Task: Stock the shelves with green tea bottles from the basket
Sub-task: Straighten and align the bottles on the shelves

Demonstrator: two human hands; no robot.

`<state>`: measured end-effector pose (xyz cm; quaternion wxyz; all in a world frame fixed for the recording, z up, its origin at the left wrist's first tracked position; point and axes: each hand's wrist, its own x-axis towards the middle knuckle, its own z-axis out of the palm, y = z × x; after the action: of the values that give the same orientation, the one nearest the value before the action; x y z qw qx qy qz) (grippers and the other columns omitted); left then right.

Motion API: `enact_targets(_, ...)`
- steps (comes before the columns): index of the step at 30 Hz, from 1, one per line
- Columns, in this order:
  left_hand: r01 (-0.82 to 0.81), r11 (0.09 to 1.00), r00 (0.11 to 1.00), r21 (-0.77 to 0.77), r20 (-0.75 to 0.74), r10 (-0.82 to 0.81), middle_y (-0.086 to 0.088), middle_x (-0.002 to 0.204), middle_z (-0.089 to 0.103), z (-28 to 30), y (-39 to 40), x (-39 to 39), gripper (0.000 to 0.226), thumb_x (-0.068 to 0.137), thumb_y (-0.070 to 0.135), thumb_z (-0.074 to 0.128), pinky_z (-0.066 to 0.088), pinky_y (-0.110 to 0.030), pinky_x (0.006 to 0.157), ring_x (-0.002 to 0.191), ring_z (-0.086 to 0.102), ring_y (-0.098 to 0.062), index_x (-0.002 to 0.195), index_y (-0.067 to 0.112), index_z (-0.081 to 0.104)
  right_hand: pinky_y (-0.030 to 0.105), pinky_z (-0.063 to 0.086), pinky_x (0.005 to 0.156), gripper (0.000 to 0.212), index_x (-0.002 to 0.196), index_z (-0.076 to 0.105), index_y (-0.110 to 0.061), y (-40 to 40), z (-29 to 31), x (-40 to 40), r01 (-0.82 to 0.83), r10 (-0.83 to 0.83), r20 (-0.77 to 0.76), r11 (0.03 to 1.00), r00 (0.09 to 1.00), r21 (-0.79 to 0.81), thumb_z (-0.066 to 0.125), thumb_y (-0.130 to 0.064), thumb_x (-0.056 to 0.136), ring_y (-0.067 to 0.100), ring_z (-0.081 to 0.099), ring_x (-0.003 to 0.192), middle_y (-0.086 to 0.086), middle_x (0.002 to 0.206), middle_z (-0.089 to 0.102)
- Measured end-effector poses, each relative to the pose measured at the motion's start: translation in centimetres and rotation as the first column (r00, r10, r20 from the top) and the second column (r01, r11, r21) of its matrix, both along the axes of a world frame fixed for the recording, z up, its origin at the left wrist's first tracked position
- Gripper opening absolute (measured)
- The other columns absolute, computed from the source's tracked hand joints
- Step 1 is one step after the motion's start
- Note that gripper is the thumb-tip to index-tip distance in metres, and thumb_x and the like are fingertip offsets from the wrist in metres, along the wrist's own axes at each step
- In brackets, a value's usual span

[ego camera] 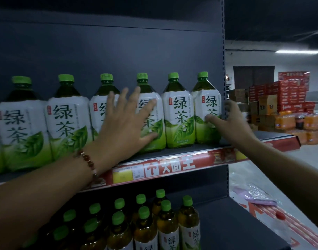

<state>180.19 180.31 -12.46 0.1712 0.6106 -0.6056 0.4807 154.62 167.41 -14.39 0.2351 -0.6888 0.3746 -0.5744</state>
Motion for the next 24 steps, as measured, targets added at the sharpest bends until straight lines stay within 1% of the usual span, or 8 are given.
enact_targets(2, -0.077, 0.995, 0.997, -0.056, -0.024, 0.076, -0.014, 0.165, 0.003, -1.6, 2.3, 3.4, 0.095, 0.081, 0.077, 0.048, 0.001, -0.063, 0.119, 0.151, 0.003, -0.038, 0.157, 0.035, 0.009, 0.044, 0.049, 0.101, 0.080, 0.151, 0.026, -0.023, 1.8, 0.3, 1.1, 0.117, -0.145, -0.102, 0.964, 0.984, -0.238, 0.071, -0.036, 0.087, 0.023, 0.046, 0.130, 0.004, 0.151, 0.037)
enact_targets(4, -0.164, 0.982, 0.983, -0.089, -0.094, 0.155, -0.015, 0.165, 0.003, -2.7, 4.9, 6.7, 0.098, 0.079, 0.079, 0.050, 0.001, -0.065, 0.116, 0.150, 0.002, -0.039, 0.157, 0.034, 0.012, 0.051, 0.034, 0.115, 0.084, 0.153, 0.023, -0.024, 4.1, 0.8, 2.9, 0.098, -0.215, -0.235, 0.900, 0.948, -0.426, 0.070, -0.042, 0.086, 0.025, 0.031, 0.143, 0.003, 0.159, 0.026)
enact_targets(6, -0.261, 0.962, 0.948, -0.083, -0.212, 0.239, -0.014, 0.166, -0.005, -2.9, 7.6, 9.3, 0.100, 0.078, 0.084, 0.042, -0.001, -0.066, 0.115, 0.150, -0.004, -0.040, 0.158, 0.034, 0.008, 0.048, 0.018, 0.121, 0.089, 0.155, 0.020, -0.025, 6.0, 1.3, 5.3, 0.043, -0.259, -0.359, 0.859, 0.897, -0.511, 0.070, -0.047, 0.085, 0.026, 0.017, 0.149, 0.004, 0.163, 0.017)
enact_targets(9, -0.362, 0.932, 0.842, -0.028, -0.437, 0.314, -0.009, 0.164, -0.020, -2.9, 10.8, 12.1, 0.107, 0.069, 0.089, 0.036, -0.001, -0.067, 0.115, 0.149, -0.014, -0.041, 0.156, 0.041, -0.006, 0.049, 0.006, 0.122, 0.103, 0.158, 0.008, -0.024, 7.5, 1.7, 8.7, 0.029, -0.285, -0.462, 0.874, 0.840, -0.486, 0.068, -0.058, 0.082, 0.032, 0.000, 0.153, 0.008, 0.166, 0.003)
enact_targets(11, -0.358, 0.934, 0.801, -0.002, -0.515, 0.306, -0.006, 0.163, -0.025, -3.1, 12.0, 13.3, 0.109, 0.067, 0.091, 0.037, -0.001, -0.068, 0.116, 0.149, -0.018, -0.039, 0.153, 0.045, -0.010, 0.053, 0.002, 0.121, 0.109, 0.158, 0.001, -0.025, 8.1, 1.5, 10.8, 0.055, -0.299, -0.500, 0.894, 0.813, -0.445, 0.065, -0.066, 0.080, 0.036, -0.006, 0.152, 0.009, 0.166, -0.004)
enact_targets(15, -0.332, 0.943, 0.813, 0.009, -0.504, 0.291, -0.006, 0.162, -0.027, -3.5, 12.5, 13.9, 0.108, 0.071, 0.090, 0.043, 0.003, -0.071, 0.114, 0.148, -0.022, -0.038, 0.153, 0.045, -0.011, 0.056, 0.002, 0.121, 0.116, 0.158, -0.006, -0.021, 9.5, 0.6, 14.3, 0.130, -0.414, -0.524, 0.860, 0.744, -0.494, 0.059, -0.074, 0.078, 0.041, -0.009, 0.151, 0.014, 0.165, -0.010)
enact_targets(21, -0.331, 0.943, 0.824, 0.029, -0.479, 0.303, -0.009, 0.161, -0.029, -3.4, 12.5, 13.9, 0.103, 0.075, 0.089, 0.037, 0.007, -0.074, 0.112, 0.147, -0.023, -0.040, 0.153, 0.044, -0.014, 0.052, 0.001, 0.123, 0.119, 0.157, -0.010, -0.020, 10.7, 0.6, 15.7, 0.195, -0.432, -0.509, 0.870, 0.744, -0.453, 0.063, -0.071, 0.078, 0.039, -0.009, 0.151, 0.015, 0.165, -0.013)
enact_targets(24, -0.311, 0.950, 0.842, 0.016, -0.459, 0.284, -0.007, 0.162, -0.028, -3.4, 13.5, 14.6, 0.099, 0.080, 0.085, 0.038, 0.005, -0.069, 0.116, 0.149, -0.021, -0.037, 0.154, 0.042, -0.013, 0.052, -0.003, 0.121, 0.116, 0.157, -0.009, -0.019, 11.9, 1.3, 16.4, 0.165, -0.469, -0.503, 0.829, 0.726, -0.535, 0.058, -0.073, 0.080, 0.040, -0.010, 0.151, 0.015, 0.165, -0.013)
